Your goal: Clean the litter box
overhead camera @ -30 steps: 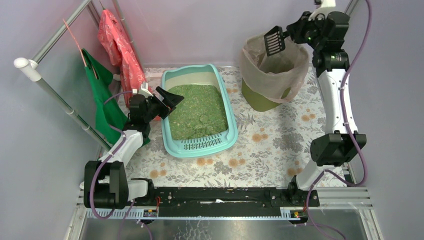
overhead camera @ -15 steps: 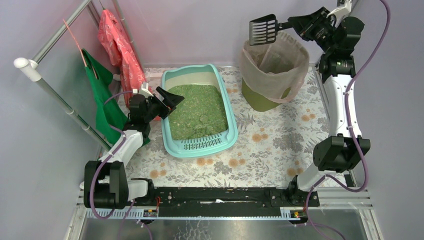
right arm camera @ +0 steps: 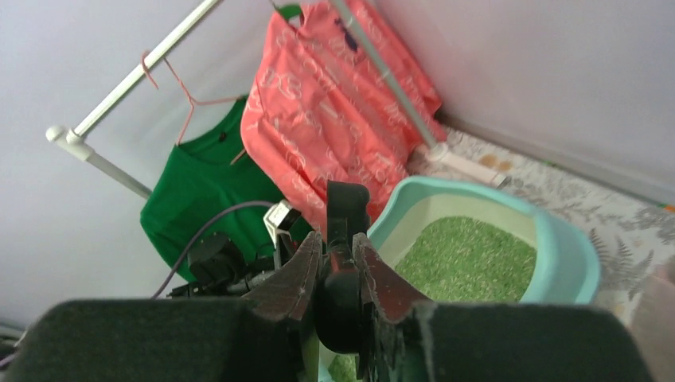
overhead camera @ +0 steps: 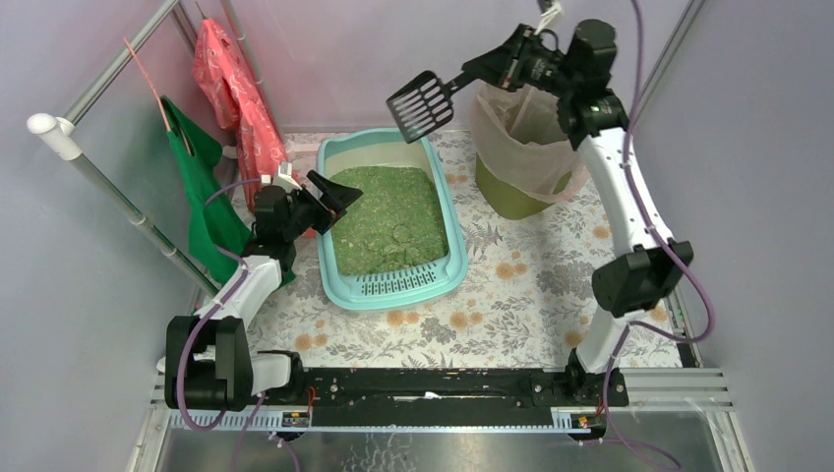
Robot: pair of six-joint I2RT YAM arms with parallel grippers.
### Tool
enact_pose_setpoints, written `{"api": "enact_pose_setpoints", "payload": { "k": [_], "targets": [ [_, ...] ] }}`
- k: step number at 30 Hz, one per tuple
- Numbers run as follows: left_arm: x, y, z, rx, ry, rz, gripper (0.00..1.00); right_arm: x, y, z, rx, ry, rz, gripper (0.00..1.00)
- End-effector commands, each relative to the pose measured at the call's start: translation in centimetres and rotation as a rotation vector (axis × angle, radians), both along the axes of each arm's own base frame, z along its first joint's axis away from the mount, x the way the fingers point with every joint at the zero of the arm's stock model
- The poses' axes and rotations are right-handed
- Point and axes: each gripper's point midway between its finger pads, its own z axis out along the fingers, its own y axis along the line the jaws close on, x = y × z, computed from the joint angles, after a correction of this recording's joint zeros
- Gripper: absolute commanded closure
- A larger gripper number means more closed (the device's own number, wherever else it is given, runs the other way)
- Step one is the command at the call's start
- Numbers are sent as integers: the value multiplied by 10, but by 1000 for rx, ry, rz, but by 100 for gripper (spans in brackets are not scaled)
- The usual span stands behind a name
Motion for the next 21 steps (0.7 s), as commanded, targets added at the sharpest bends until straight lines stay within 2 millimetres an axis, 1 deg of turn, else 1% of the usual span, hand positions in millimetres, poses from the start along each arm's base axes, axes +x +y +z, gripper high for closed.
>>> {"api": "enact_pose_setpoints", "payload": {
  "k": [1,5,7,12,15,18,21],
  "targets": [
    [-3,7,-21,40,63,14,2,10,34,-34,-62,53,110,100],
    [0,6,-13,34,54,7,2,24,67,-71,-100,108,157,100],
    [4,13,-7,24,43,21,2,30,87,-93,-131,134,175,100],
    [14,23,7,5,19,44,2,33,135,-141,-221,169,208,100],
    [16,26,8,3,17,51,2,35,152,-169,-277,180,203,100],
    [15,29,4,13,30,63,2,34,165,-194,-338,182,189,100],
    [14,31,-1,18,39,72,2,35,168,-218,-438,151,153,100]
  ]
}}
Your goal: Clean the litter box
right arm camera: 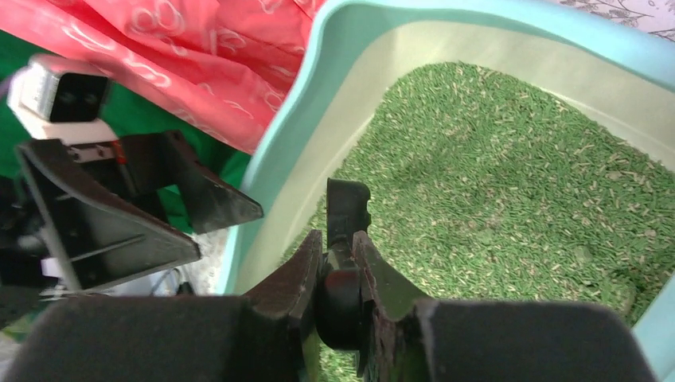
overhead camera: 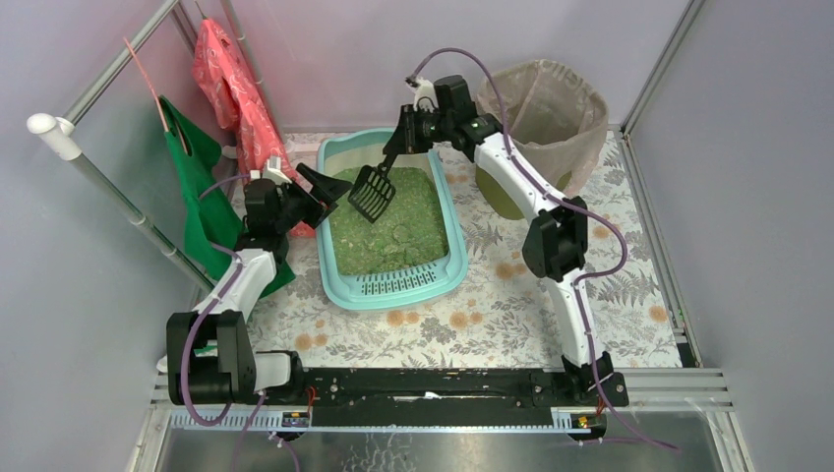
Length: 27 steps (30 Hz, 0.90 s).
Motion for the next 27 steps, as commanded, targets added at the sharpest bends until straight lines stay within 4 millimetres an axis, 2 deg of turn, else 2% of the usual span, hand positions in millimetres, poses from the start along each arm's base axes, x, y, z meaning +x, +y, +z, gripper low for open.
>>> {"api": "enact_pose_setpoints", "payload": {
  "k": [1,5,10,15,18,21,27],
  "targets": [
    [1,9,-12,28,34,29,2,10,-3,8,-110,-190,-39,100],
    [0,12,-22,33,56,43,2,18,-17,-7,-257,-289,-91,100],
    [6,11,-29,14,70,42,2,34,-45,-10,-421,-396,-145,100],
    [7,9,-33,3,77,38,3,41,-66,-15,-537,-450,-181,100],
    [5,9,-34,2,80,38,3,34,-70,-14,-550,-458,-164,100],
    [4,9,-31,4,71,37,3,18,-71,-16,-544,-440,-119,100],
    [3,9,-27,1,60,37,3,-20,-64,-39,-506,-344,-22,100]
  ]
}}
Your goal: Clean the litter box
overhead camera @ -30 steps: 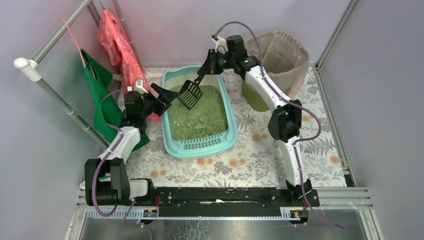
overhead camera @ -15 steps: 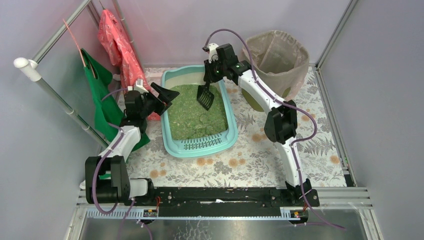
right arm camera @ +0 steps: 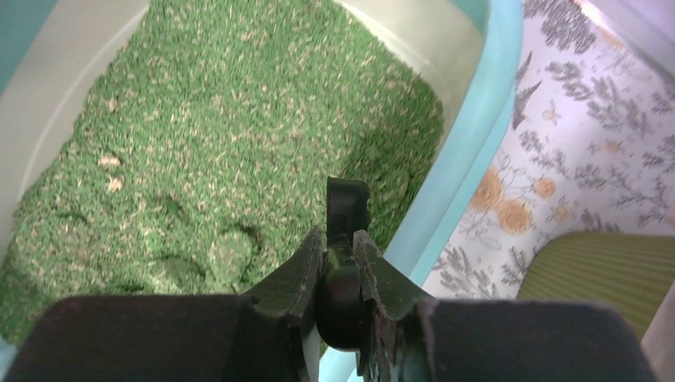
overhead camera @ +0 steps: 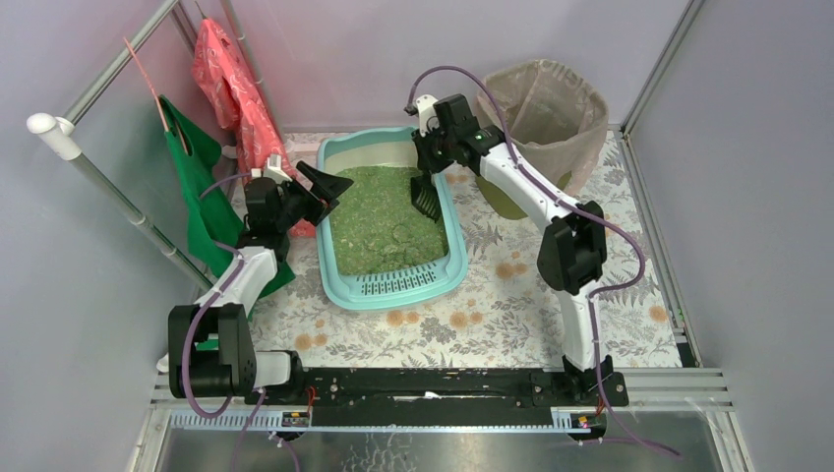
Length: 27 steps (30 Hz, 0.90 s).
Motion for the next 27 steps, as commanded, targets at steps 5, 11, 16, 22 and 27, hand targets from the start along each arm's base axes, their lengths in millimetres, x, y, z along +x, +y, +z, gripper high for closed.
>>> {"api": "enact_pose_setpoints", "payload": {
  "k": [5,11,16,22,27],
  "targets": [
    [-6,9,-26,19,65,33,3,-39,15,0,86,101,92,100],
    [-9,9,-28,23,68,33,3,-47,33,-19,151,212,112,100],
    [-8,8,-30,18,72,30,3,-53,44,-19,197,279,119,100],
    [-8,8,-32,16,74,31,3,-67,57,-11,275,398,130,100],
    [-8,7,-32,11,75,27,3,-74,53,-26,243,485,85,100]
  ]
}}
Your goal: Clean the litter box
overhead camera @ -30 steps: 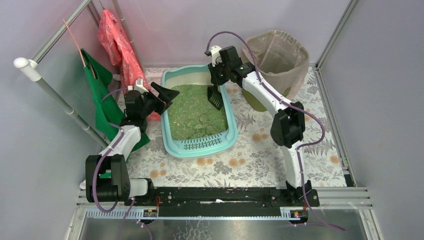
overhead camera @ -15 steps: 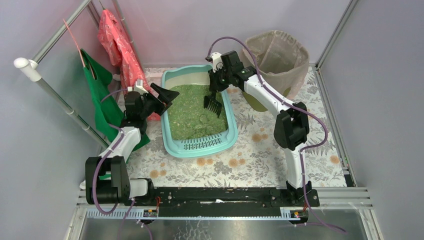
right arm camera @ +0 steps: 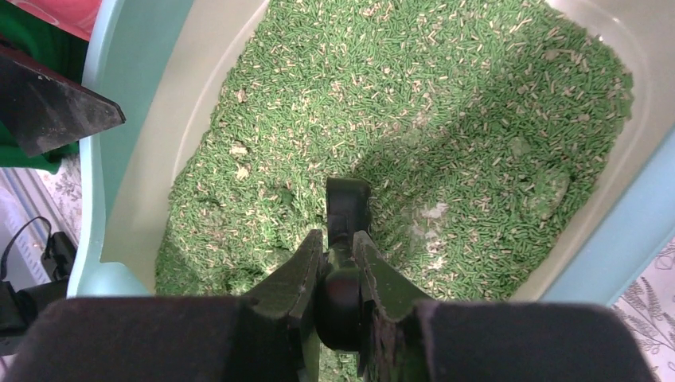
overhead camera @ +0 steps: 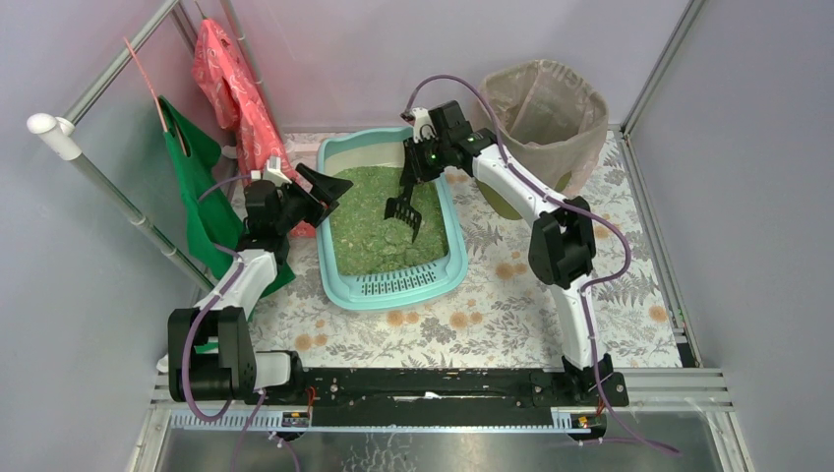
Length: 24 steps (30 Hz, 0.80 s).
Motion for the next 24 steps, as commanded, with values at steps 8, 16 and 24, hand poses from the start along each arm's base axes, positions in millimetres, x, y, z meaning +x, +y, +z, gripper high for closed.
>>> {"api": "enact_pose_setpoints", "payload": {
  "k": [8,16,24],
  "targets": [
    [-5,6,-33,-4,81,21,3,-55,14,-32,47,320,37,100],
    [-6,6,-32,3,79,20,3,-59,31,-42,124,420,70,100],
    [-7,5,-33,2,79,17,3,-51,36,-30,162,442,75,100]
  ]
}}
